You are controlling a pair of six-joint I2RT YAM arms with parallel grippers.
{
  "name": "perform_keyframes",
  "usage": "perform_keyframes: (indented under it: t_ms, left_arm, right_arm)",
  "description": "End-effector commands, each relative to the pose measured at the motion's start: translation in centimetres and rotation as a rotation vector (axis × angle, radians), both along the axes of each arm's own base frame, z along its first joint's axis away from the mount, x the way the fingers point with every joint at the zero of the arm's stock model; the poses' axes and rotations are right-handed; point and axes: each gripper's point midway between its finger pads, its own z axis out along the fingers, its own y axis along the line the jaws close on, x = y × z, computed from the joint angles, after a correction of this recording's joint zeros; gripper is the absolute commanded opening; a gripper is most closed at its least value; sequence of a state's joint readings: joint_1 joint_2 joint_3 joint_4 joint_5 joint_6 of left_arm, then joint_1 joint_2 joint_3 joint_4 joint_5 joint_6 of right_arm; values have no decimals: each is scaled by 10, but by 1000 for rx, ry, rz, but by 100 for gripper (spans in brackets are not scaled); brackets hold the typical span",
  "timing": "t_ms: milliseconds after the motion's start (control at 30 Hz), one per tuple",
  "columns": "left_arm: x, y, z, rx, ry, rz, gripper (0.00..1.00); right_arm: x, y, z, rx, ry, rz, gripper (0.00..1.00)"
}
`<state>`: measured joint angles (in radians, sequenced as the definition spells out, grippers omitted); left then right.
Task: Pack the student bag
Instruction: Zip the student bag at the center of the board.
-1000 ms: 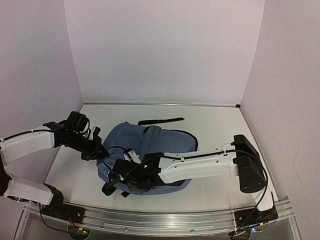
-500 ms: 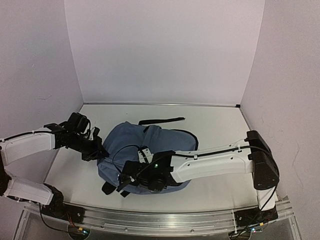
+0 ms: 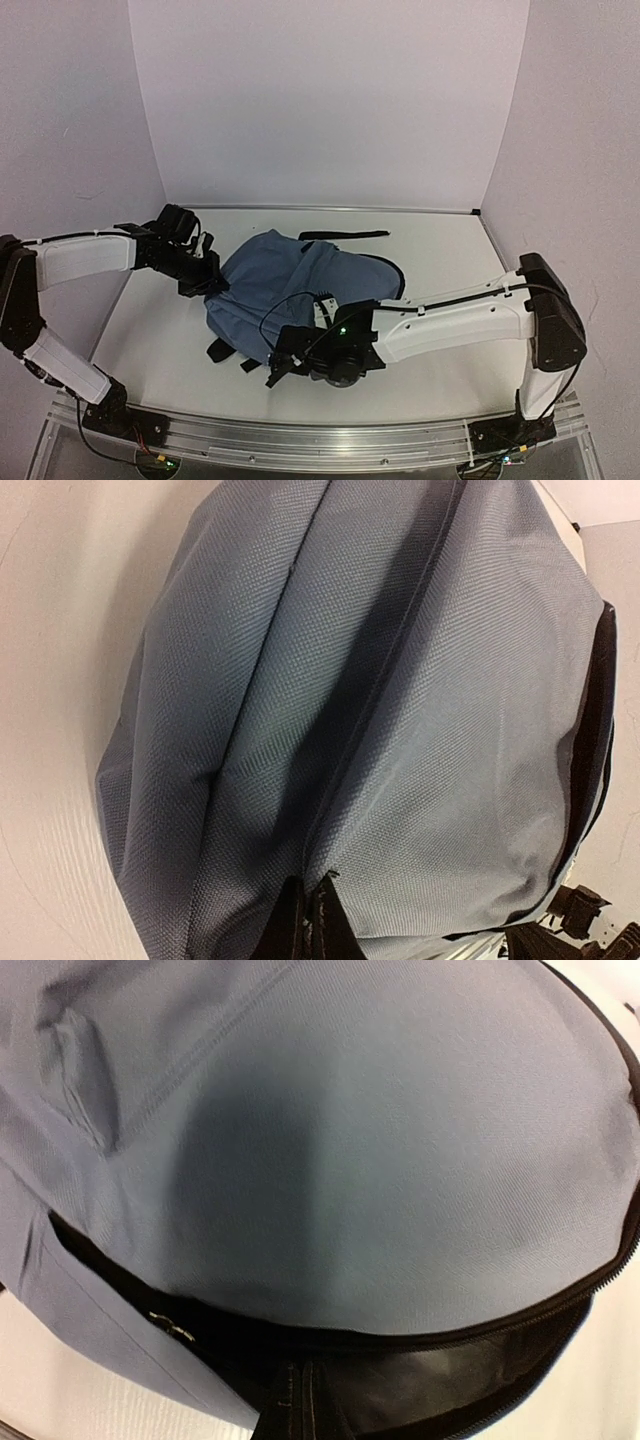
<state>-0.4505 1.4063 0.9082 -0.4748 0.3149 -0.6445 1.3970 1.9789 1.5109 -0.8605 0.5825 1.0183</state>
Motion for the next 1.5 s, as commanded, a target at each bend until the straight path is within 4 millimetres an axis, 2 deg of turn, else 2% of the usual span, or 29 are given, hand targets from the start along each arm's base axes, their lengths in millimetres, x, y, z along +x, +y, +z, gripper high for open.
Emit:
perform_keyframes:
  t_ms: [0,67,167,300,367,467,500,567,633,700,733,867,1000,1133,1267,1367,1467]
  left_arm:
    - [67,-2,29,7,-181,21,0]
    - [84,-3,30,-7,-191,18,0]
    - [105,-9,42,-20,-236,1,0]
    - [115,-18,58,-43,-258,-23,2]
    - [111,-16,68,-49,-268,-14,20]
    - [96,-4,78,-48,-271,35,59]
    - [88,2,80,-43,-266,58,68]
    - [70,15,80,-34,-250,103,83]
    - [50,25,74,-38,-215,146,88]
    - [29,30,56,-63,-151,180,89]
    - [22,29,53,-99,-137,197,89]
    - [-3,16,28,-278,-52,234,87]
    - [-11,0,11,-350,-14,233,81]
    - [-17,-14,-12,-338,42,218,77]
    - [-12,-34,-17,-374,35,190,76]
    - [-7,-48,-25,-378,58,163,67]
    - [-2,-56,-32,-365,76,153,43]
  right_arm:
    - [14,-27,20,46,-19,-80,0]
    - [18,-31,24,82,-12,-92,0]
    - [26,-34,29,140,1,-96,0]
    - [32,-21,41,235,18,-65,0]
    - [31,-5,49,302,32,-17,0]
    - [27,18,58,387,58,45,0]
    - [27,24,59,404,65,58,0]
    - [26,33,60,425,73,81,0]
    - [26,41,62,435,76,100,0]
    - [27,48,63,440,76,119,0]
    - [27,51,65,444,75,126,0]
    - [30,61,67,437,64,151,0]
    - [32,67,72,438,51,165,0]
    - [35,66,78,443,33,161,0]
    - [37,67,83,454,17,152,0]
    - [38,67,87,461,7,145,0]
    - [42,62,93,454,-27,127,0]
